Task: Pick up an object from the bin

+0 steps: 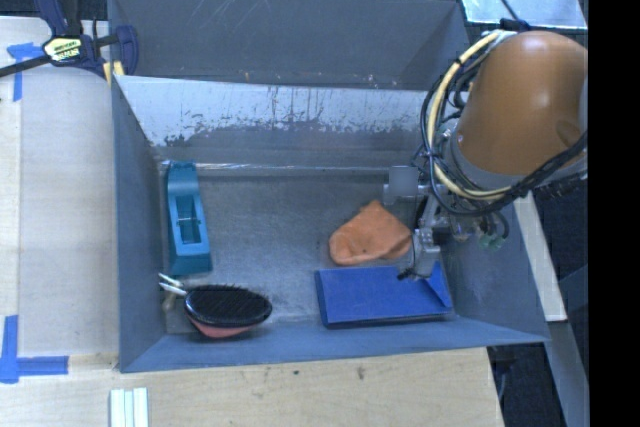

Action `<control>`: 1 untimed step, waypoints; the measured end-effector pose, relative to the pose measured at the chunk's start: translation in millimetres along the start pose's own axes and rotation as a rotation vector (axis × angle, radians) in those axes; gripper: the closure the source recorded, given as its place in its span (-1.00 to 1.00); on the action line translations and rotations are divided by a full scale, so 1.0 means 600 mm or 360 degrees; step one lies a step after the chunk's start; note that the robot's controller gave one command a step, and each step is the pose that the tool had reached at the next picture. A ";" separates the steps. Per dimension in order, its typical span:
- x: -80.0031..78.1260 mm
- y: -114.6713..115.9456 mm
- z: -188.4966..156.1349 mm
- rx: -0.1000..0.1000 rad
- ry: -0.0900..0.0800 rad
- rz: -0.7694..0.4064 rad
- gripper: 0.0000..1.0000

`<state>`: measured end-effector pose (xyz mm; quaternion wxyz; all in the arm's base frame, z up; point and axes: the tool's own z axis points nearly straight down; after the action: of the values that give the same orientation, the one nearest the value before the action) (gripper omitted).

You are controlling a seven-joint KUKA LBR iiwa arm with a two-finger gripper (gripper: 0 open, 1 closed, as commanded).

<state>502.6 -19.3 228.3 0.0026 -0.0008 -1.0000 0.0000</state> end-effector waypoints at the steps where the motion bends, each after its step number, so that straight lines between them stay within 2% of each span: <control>1: -0.002 0.000 -0.008 0.0000 -0.0014 -0.0001 -1.00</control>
Offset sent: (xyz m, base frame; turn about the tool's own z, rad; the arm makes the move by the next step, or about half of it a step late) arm -0.0191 -0.0148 -0.1583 -0.1152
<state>503.9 -19.3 232.9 -0.0017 -0.0004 -1.0000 0.0001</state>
